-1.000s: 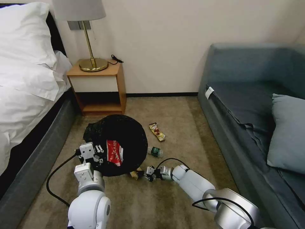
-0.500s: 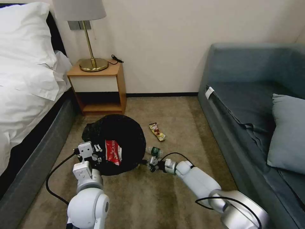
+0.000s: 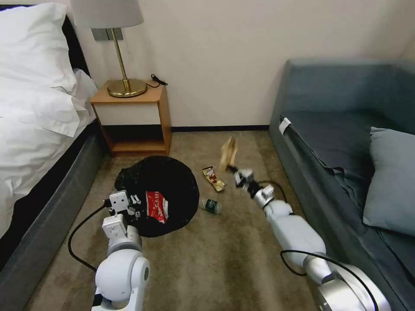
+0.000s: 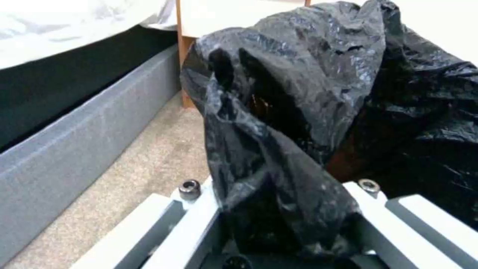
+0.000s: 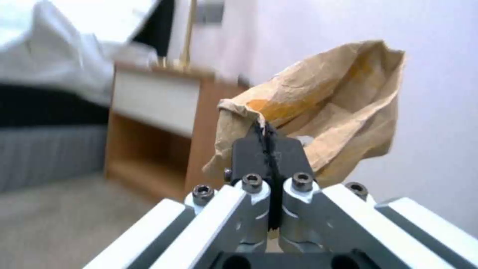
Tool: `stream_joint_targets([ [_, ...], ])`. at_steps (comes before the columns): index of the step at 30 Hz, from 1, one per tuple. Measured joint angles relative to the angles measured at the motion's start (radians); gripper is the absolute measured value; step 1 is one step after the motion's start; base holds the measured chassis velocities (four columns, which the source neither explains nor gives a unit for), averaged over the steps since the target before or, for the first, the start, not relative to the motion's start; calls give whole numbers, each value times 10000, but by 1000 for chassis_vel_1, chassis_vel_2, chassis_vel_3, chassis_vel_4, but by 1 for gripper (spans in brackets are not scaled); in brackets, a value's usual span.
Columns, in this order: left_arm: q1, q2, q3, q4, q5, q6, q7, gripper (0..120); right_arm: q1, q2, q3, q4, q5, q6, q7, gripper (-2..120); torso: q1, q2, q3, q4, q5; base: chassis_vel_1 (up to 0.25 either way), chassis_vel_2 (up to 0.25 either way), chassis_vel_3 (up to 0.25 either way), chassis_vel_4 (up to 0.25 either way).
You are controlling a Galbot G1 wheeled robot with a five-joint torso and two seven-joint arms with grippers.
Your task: Pick up the trash bin, then pick up the garbage on the floor and place it into the trash bin.
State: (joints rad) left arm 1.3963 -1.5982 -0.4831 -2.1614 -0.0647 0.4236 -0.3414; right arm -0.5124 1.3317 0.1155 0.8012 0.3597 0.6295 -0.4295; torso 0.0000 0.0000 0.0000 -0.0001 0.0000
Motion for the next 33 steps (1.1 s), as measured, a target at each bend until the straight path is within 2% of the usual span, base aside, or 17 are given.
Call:
stream_joint_targets([
  [4, -63, -3, 27, 125, -4, 0, 0, 4, -132, -164, -302, 1058, 31, -122, 238, 0, 0, 0, 0, 0, 1, 0, 0, 0, 0],
  [7, -132, -26, 67, 278, -4, 0, -4, 4, -268, -703, -1596, 2869, 154, -376, 456, 0, 0, 0, 0, 0, 0, 0, 0, 0, 0],
  [11, -177, -51, 71, 358, -4, -13, -9, 4, -255, -1116, -2566, 3851, 227, -528, 547, 0, 0, 0, -1, 3, 0, 0, 0, 0, 0],
  [13, -209, -68, 73, 429, -7, -53, -14, 4, -161, -1582, -3468, 4535, 241, -661, 570, 0, -1, 0, 0, 3, -1, 0, 0, 0, 0],
  [25, -408, -88, 32, 585, -37, -77, -28, 4, -362, -3002, -4811, 5791, 163, -856, 556, 0, 0, 0, 0, 0, 1, 0, 0, 0, 0],
  [33, -592, -97, 109, 747, -9, -83, -28, 4, -653, -3426, -5253, 6082, -104, -854, 527, 0, 0, 0, -1, -1, 0, 0, 0, 0, 0],
])
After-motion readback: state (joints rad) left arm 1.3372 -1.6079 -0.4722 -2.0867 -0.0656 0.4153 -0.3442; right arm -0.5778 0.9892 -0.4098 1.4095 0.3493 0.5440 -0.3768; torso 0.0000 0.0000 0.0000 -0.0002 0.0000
